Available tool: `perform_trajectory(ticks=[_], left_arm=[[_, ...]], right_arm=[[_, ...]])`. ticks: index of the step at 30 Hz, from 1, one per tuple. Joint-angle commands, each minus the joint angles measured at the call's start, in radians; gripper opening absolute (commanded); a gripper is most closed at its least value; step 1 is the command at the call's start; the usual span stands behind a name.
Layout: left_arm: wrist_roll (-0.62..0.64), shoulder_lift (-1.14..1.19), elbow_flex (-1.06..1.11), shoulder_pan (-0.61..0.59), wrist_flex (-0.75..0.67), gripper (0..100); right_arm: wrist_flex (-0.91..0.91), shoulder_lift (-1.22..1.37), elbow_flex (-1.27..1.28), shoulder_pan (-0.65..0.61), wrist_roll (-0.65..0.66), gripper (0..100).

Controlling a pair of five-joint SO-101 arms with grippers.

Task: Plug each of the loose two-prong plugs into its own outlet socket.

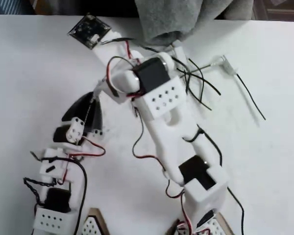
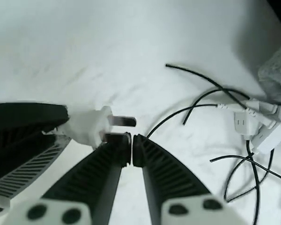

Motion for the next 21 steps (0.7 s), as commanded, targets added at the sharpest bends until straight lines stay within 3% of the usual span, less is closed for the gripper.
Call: perform_trajectory(ticks=[1, 9, 21], left_arm=[[0.031, -0.002, -0.003, 0.010, 0.003, 2], [0.031, -0.002, -0.003, 0.010, 0.003, 2], [0.031, -0.002, -0.003, 0.004, 0.003, 2]], right_arm=[[0.002, -0.139, -0.055, 0.001, -0.002, 1.9], [0.001, -0.142, -0.054, -0.053, -0.008, 1.9], [0.005, -0.116, -0.018, -0.036, -0.009, 1.9]])
